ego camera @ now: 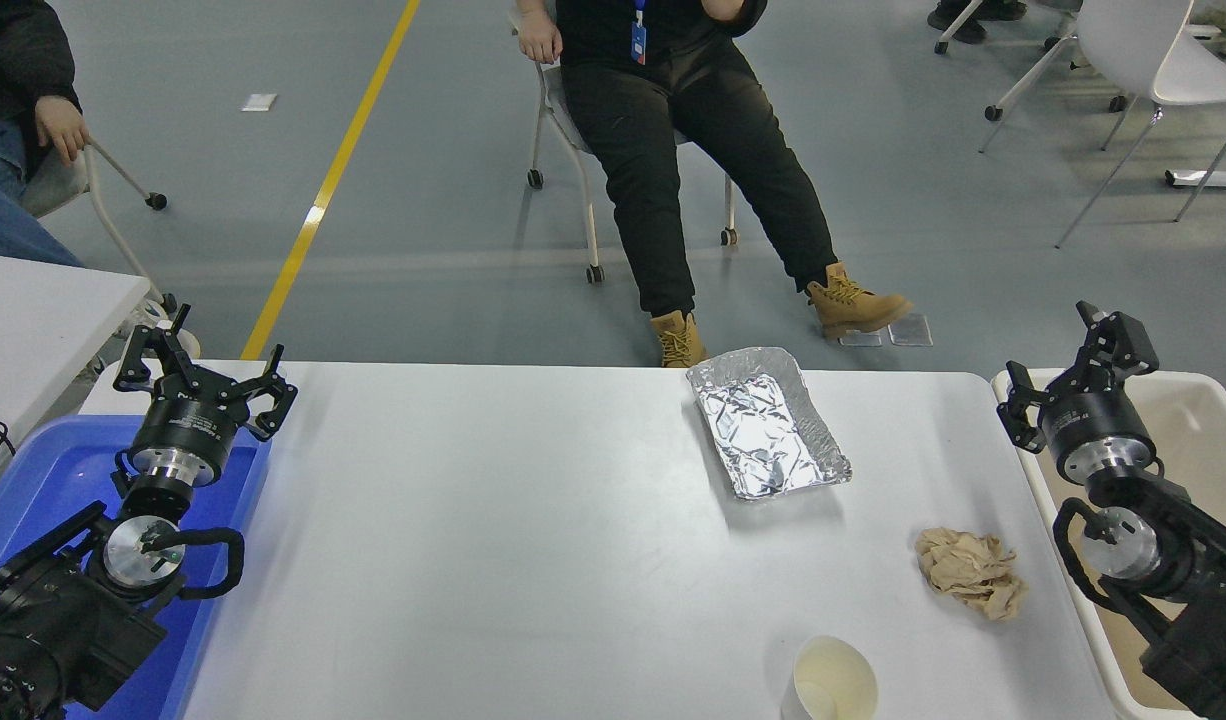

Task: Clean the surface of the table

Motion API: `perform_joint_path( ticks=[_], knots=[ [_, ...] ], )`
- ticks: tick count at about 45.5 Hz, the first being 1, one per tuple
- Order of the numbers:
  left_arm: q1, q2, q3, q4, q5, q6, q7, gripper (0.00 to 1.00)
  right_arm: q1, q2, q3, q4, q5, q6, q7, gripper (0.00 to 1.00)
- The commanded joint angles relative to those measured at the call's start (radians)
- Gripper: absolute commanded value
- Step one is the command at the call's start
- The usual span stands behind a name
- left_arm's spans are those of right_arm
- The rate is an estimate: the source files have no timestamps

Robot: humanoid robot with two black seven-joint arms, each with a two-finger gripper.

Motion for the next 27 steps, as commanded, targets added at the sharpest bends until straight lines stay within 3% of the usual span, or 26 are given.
perform_joint_path(
  ticks=[1,12,27],
  knots=[
    [0.000,0.000,0.000,0.001,0.000,0.000,0.000,1.00,0.040,-0.001,-0.004,-0.060,0.000,0.000,-0.001,0.98],
    [0.000,0.000,0.000,0.001,0.000,0.000,-0.001,1.00,0.068,-0.013,-0.037,-0.092,-0.002,0.001,-0.002,0.98],
    [0.000,0.000,0.000,0.001,0.000,0.000,-0.001,1.00,0.175,-0.119,-0.263,-0.080,0.011,0.003,-0.002,0.98]
  ],
)
